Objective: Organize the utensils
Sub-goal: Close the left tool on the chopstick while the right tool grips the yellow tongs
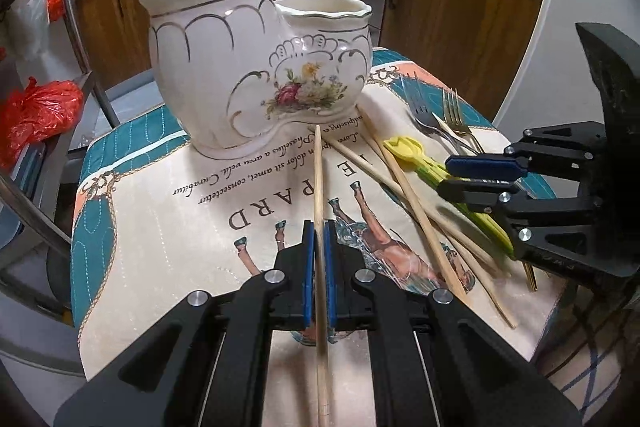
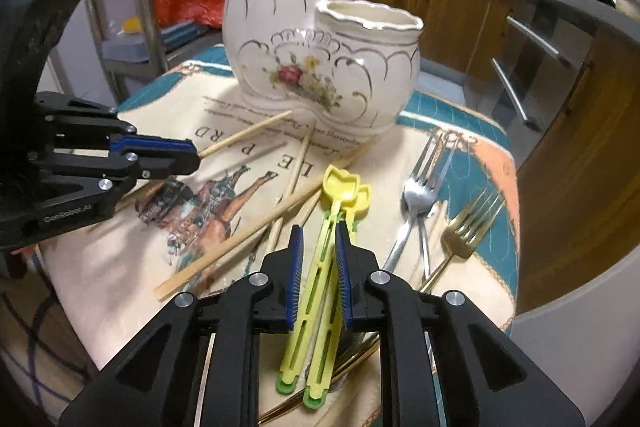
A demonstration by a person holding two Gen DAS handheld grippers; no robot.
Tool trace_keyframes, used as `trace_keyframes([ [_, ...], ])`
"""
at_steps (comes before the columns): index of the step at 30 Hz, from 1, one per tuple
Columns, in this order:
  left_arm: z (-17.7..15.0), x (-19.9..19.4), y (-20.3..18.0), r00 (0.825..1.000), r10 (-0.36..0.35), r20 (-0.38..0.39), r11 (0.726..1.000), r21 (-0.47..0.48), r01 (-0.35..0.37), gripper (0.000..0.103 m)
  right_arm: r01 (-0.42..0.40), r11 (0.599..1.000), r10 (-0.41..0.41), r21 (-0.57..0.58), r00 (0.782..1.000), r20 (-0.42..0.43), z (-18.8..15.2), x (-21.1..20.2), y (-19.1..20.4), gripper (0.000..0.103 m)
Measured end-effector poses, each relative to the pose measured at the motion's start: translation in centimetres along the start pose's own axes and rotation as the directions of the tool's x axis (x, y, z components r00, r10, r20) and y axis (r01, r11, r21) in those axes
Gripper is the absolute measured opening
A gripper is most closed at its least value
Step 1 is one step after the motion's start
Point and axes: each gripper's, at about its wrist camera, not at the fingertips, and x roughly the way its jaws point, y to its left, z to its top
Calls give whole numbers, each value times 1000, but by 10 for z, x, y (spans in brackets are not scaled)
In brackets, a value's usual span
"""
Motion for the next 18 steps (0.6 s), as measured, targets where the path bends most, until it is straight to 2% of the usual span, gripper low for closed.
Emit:
trace_keyframes([
  [5, 0, 1, 1, 1000, -7, -2, 1000, -6, 7, 5, -14, 1000, 14, 6, 1000, -14, 2, 4, 3, 18],
  [13, 0, 3, 3, 1000, -7, -10, 1000, -9, 7, 5, 41, 999, -43, -28, 998, -52, 4, 10, 7, 17],
  [18, -1, 9, -1, 1000, -5, -29, 1000, 4, 5, 5, 2, 1000, -1, 14, 999, -45, 2, 11, 0, 13],
])
